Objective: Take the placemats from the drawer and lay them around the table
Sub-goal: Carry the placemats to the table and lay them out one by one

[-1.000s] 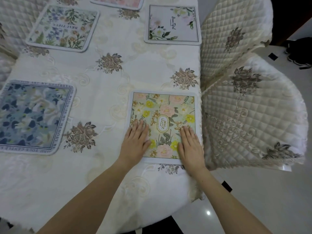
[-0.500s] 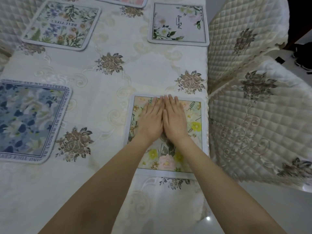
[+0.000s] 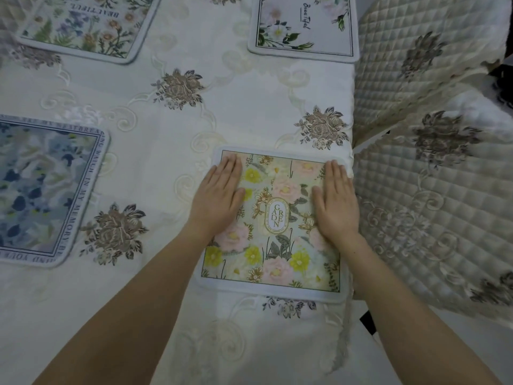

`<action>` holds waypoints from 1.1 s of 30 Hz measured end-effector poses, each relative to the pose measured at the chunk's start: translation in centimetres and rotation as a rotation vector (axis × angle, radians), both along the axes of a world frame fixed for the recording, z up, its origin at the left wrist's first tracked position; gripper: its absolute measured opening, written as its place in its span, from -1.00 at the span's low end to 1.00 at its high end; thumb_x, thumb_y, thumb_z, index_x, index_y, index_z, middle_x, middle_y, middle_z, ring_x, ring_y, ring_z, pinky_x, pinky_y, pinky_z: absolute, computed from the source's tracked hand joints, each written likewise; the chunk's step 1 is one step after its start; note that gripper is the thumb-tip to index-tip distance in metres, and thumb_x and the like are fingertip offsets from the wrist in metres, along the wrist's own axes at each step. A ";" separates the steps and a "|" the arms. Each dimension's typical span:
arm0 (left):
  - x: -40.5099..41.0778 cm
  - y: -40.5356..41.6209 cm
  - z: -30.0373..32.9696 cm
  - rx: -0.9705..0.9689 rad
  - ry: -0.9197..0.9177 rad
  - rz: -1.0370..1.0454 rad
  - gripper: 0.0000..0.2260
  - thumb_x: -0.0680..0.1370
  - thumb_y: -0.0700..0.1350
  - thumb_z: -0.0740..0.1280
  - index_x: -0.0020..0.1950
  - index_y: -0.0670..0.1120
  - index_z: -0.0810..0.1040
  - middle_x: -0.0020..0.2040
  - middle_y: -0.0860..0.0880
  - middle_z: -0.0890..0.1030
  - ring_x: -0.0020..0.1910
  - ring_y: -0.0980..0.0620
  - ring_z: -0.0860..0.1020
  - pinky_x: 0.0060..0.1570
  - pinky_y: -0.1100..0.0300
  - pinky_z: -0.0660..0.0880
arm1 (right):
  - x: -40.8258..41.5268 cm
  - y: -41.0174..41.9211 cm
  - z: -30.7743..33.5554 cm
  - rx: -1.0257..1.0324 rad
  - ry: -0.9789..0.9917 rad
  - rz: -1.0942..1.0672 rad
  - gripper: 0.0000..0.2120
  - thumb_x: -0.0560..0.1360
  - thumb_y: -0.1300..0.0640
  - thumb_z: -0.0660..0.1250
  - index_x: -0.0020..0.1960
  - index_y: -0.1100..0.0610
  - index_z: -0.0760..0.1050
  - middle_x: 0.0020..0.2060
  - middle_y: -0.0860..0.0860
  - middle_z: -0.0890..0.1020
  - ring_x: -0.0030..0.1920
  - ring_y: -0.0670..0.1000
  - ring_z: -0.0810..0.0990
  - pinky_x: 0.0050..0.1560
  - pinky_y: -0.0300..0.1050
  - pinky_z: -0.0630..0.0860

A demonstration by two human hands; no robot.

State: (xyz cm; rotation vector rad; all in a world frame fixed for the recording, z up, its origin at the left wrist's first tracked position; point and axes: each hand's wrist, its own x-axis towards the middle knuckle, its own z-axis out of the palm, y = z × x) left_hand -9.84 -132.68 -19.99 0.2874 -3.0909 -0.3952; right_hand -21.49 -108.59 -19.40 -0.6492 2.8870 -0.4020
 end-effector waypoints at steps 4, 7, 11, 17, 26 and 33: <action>0.2 -0.3 0.0 0.004 -0.014 -0.003 -0.45 0.62 0.08 -0.14 0.55 -0.17 0.00 0.56 -0.09 0.01 0.54 0.04 -0.05 0.49 0.14 -0.18 | 0.1 0.0 0.0 0.027 0.017 -0.008 -0.38 0.61 -0.12 -0.16 0.57 0.17 -0.08 0.56 0.07 0.02 0.56 -0.01 -0.08 0.54 0.00 -0.11; 0.3 -0.1 0.7 -0.020 -0.042 0.019 -0.43 0.61 0.09 -0.18 0.55 -0.18 -0.02 0.56 -0.13 0.02 0.54 -0.01 -0.05 0.50 0.09 -0.19 | 0.1 -0.4 0.9 0.083 0.013 -0.041 -0.33 0.57 -0.15 -0.26 0.57 0.20 -0.08 0.56 0.10 0.02 0.56 0.03 -0.07 0.54 0.03 -0.14; 2.9 5.3 2.1 -0.027 -0.006 -0.066 -0.47 0.63 0.02 -0.12 0.54 -0.22 0.04 0.54 -0.21 0.10 0.53 -0.14 0.06 0.49 -0.08 -0.01 | 6.7 -2.8 3.0 -0.080 -0.010 0.016 -0.35 0.60 -0.16 -0.29 0.57 0.18 -0.08 0.56 0.09 -0.03 0.56 0.04 -0.12 0.53 -0.01 -0.21; 7.3 9.8 0.5 0.096 -0.031 -0.080 -0.46 0.61 -0.01 -0.03 0.56 -0.17 0.02 0.57 -0.07 0.04 0.55 0.04 -0.04 0.48 0.00 0.05 | 14.6 -4.2 0.5 -0.125 -0.079 0.111 -0.46 0.64 -0.04 -0.15 0.57 0.15 -0.02 0.56 0.02 0.04 0.55 -0.07 -0.10 0.54 -0.03 -0.12; 9.0 6.7 0.4 0.025 -0.065 -0.153 -0.47 0.64 0.05 -0.03 0.56 -0.13 0.00 0.58 -0.06 0.00 0.55 0.01 -0.07 0.50 -0.02 0.03 | 13.1 1.6 0.4 -0.034 -0.044 0.133 -0.47 0.64 -0.08 -0.07 0.58 0.02 -0.01 0.56 -0.05 0.02 0.56 -0.03 -0.09 0.54 -0.01 -0.08; 12.6 3.5 0.9 0.037 -0.049 -0.091 -0.49 0.63 -0.03 -0.03 0.55 -0.18 0.06 0.57 -0.10 0.06 0.55 -0.01 0.00 0.49 -0.01 0.06 | 12.8 5.1 0.5 0.017 -0.033 0.121 -0.43 0.63 -0.10 -0.06 0.58 0.05 -0.06 0.57 -0.03 0.00 0.56 -0.04 -0.10 0.54 -0.05 -0.08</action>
